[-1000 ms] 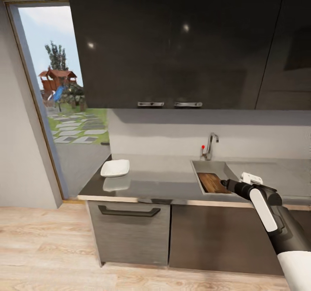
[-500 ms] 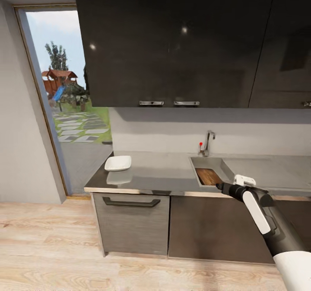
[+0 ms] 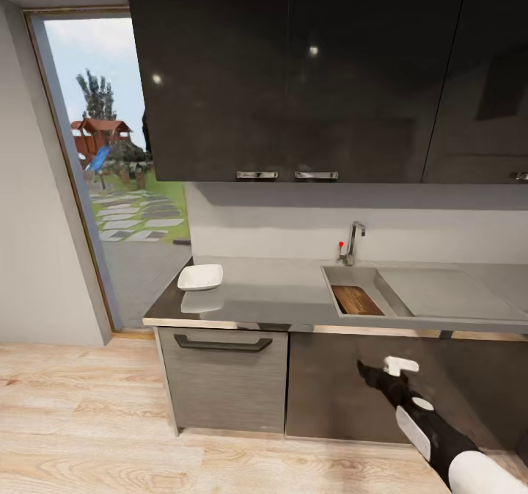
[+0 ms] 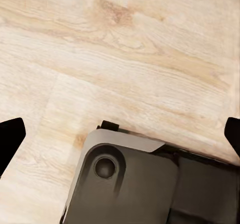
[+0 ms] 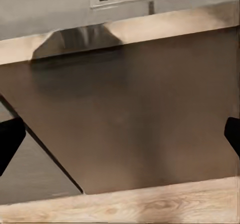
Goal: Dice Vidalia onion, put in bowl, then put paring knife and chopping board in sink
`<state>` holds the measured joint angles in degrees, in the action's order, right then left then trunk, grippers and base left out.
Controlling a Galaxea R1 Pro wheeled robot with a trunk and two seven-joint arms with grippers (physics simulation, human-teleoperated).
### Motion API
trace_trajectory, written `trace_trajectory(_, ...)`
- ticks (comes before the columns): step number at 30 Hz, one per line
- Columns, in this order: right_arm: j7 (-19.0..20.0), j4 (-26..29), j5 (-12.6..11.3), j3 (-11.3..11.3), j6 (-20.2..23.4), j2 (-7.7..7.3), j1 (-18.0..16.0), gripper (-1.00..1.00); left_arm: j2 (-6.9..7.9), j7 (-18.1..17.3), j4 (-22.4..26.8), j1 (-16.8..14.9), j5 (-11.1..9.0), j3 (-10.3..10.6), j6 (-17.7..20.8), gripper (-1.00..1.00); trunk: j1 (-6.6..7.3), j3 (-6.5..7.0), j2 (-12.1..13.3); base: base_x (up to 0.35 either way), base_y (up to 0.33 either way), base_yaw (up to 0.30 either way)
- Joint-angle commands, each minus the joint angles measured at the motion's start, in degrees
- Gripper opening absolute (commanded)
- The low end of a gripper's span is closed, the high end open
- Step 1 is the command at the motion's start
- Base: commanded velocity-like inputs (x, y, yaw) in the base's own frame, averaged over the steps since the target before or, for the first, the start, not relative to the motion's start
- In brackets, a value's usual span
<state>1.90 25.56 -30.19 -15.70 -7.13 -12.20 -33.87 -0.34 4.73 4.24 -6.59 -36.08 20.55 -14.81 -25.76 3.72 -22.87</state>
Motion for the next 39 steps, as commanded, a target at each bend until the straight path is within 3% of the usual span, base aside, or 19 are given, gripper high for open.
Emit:
trace_trajectory(1, 0.8, -4.8, -0.6, -0.9, -4.9, 0.87, -0.1, 1.0, 0.2, 0.4, 1.5, 0.0, 0.3, 0.5, -0.1, 1.0, -0.02, -0.01, 0.0, 0.0, 0.0, 0.0)
trace_trajectory(2, 1.2, -9.4, -0.6, -1.3, -9.2, 1.92, -0.1, 1.0, 0.39, 0.4, 3.0, 0.0, 0.8, 0.5, -0.1, 1.0, -0.02, -0.01, 0.0, 0.0, 0.0, 0.0)
trace_trajectory(3, 1.7, -16.1, -0.5, -1.6, -15.3, 3.88, 0.0, 1.0, 0.58, 0.4, 5.1, 0.0, 1.4, 0.4, 0.0, 1.0, -0.02, -0.01, 0.0, 0.0, 0.0, 0.0)
trace_trajectory(5, 2.2, -21.9, -0.2, -1.8, -24.2, 6.72, 0.4, 1.0, 0.68, 0.8, 8.1, 0.0, 2.0, 0.4, 0.1, 1.0, -0.02, -0.01, 0.0, 0.0, 0.0, 0.0)
trace_trajectory(7, 2.4, -23.2, -0.1, -1.8, -28.1, 7.67, 1.6, 1.0, 0.62, 1.9, 10.1, -0.1, 2.2, 0.4, 0.2, 1.0, -0.02, -0.01, 0.0, 0.0, 0.0, 0.0)
trace_trajectory(8, 2.4, -24.1, 0.0, -1.9, -31.3, 8.61, 4.4, 1.0, 0.38, 4.2, 13.3, -0.1, 3.1, 0.4, 1.2, 1.0, -0.02, -0.01, 0.0, 0.0, 0.0, 0.0)
trace_trajectory(12, 2.5, -24.6, 0.0, -1.9, -39.1, 9.92, 11.1, 1.0, 0.28, 9.0, 20.3, -0.1, 7.6, 0.4, 6.8, 1.0, -0.02, -0.01, 0.0, 0.0, 0.0, 0.0)
trace_trajectory(16, 2.3, -24.6, 0.3, -1.9, -45.8, 11.18, 15.3, 1.0, 0.53, 10.2, 21.9, -0.1, 9.5, 0.4, 8.9, 1.0, -0.02, -0.01, 0.0, 0.0, 0.0, 0.0)
trace_trajectory(21, 2.2, -24.6, 0.3, -1.9, -47.8, 11.57, 16.7, 1.0, 2.56, 10.3, 19.6, -0.1, 10.0, 0.4, 8.6, 1.0, -0.02, -0.01, 0.0, 0.0, 0.0, 0.0)
trace_trajectory(22, 2.1, -24.6, 0.3, -1.9, -47.9, 11.65, 16.7, 1.0, 2.8, 10.2, 17.5, -0.1, 10.0, 0.5, 3.6, 1.0, -0.02, -0.01, 0.0, 0.0, 0.0, 0.0)
trace_trajectory(25, 1.8, -24.5, 0.3, -1.8, -47.9, 11.67, 16.7, 1.0, 2.87, 10.1, 14.8, -0.1, 10.0, 0.5, -0.1, 1.0, -0.02, -0.01, 0.0, 0.0, 0.0, 0.0)
trace_trajectory(39, 1.6, -24.5, 0.1, -1.7, -48.0, 11.58, 16.7, 1.0, 3.24, 10.1, 13.9, -0.1, 10.0, 0.4, -1.2, 1.0, -0.02, 0.48, 0.0, 0.0, 0.0, 0.0)
